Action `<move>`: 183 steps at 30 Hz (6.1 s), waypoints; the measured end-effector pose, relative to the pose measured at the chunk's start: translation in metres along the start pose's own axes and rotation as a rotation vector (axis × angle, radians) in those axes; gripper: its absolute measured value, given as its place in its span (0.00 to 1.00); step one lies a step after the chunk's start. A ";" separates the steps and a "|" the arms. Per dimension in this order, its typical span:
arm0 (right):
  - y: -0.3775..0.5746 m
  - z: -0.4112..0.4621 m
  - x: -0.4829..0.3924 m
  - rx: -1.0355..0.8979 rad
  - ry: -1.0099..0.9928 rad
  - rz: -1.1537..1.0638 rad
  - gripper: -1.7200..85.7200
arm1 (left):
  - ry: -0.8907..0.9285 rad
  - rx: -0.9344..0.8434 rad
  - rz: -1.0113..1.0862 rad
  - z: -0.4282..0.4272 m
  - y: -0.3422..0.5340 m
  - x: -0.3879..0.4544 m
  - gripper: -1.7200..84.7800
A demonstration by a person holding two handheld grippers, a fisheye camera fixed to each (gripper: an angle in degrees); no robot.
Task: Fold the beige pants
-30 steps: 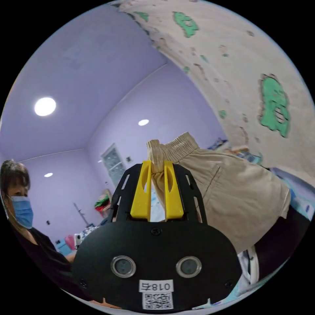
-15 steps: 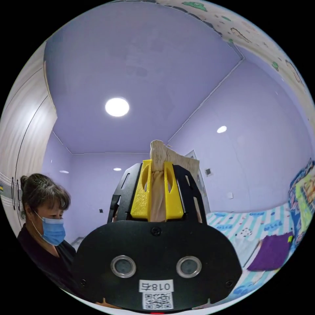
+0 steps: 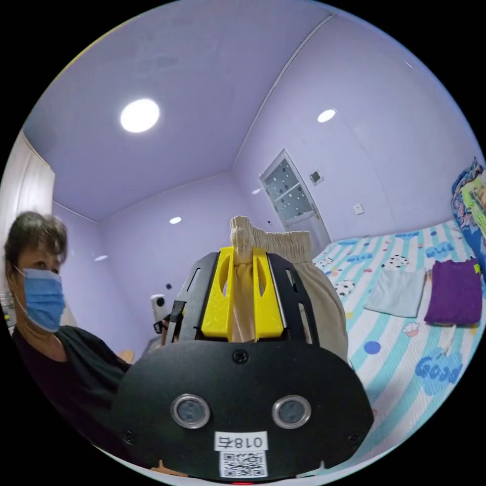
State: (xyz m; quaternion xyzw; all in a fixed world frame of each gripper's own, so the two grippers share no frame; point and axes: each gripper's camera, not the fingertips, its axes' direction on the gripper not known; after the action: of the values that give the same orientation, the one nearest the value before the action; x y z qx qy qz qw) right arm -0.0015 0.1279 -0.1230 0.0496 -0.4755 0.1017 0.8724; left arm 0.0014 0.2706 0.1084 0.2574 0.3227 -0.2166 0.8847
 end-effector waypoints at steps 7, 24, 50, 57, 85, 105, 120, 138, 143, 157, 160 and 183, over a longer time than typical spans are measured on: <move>0.055 0.097 -0.019 -0.174 0.140 -0.221 0.09 | 0.040 -0.030 -0.317 0.019 0.061 -0.078 0.18; 0.182 0.300 0.001 -0.711 -0.086 -0.375 0.10 | -0.003 -0.242 -0.843 -0.003 0.243 -0.218 0.26; -0.058 0.463 0.337 -1.173 -0.069 -0.038 0.18 | -0.507 -0.888 -0.311 0.213 0.177 -0.127 0.23; -0.052 0.482 0.351 -1.330 -0.082 0.054 0.05 | -0.550 -0.815 -0.234 0.212 0.164 -0.085 0.08; -0.007 -0.034 0.396 -0.405 0.566 0.794 0.09 | -0.659 -0.496 -0.259 0.116 0.139 -0.192 0.09; 0.019 -0.161 0.335 -0.225 0.484 0.687 0.09 | -0.525 -0.451 -0.445 0.227 0.062 -0.142 0.28; 0.023 -0.253 0.339 -0.129 0.569 0.706 0.07 | -0.668 -0.188 -0.574 0.235 0.121 -0.143 0.05; 0.018 -0.290 0.448 -0.007 0.612 1.100 0.10 | -0.287 0.203 -0.617 0.052 0.262 -0.123 0.03; -0.025 -0.305 0.455 0.097 0.661 1.003 0.03 | -0.267 0.188 -0.617 0.052 0.270 -0.127 0.03; -0.063 -0.319 0.448 -0.040 0.631 0.909 0.10 | -0.261 0.212 -0.648 0.064 0.292 -0.129 0.04; -0.033 -0.337 0.443 -0.009 0.656 1.005 0.11 | -0.272 0.193 -0.635 0.069 0.290 -0.130 0.05; -0.085 -0.362 0.477 0.115 0.678 0.964 0.04 | -0.279 0.152 -0.621 0.096 0.281 -0.126 0.04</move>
State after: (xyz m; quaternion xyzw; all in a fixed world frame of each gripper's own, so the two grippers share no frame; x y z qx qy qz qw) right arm 0.5657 0.1733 0.0818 -0.1600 -0.1328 0.5223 0.8270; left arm 0.1119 0.4580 0.3465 0.1801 0.2447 -0.5320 0.7903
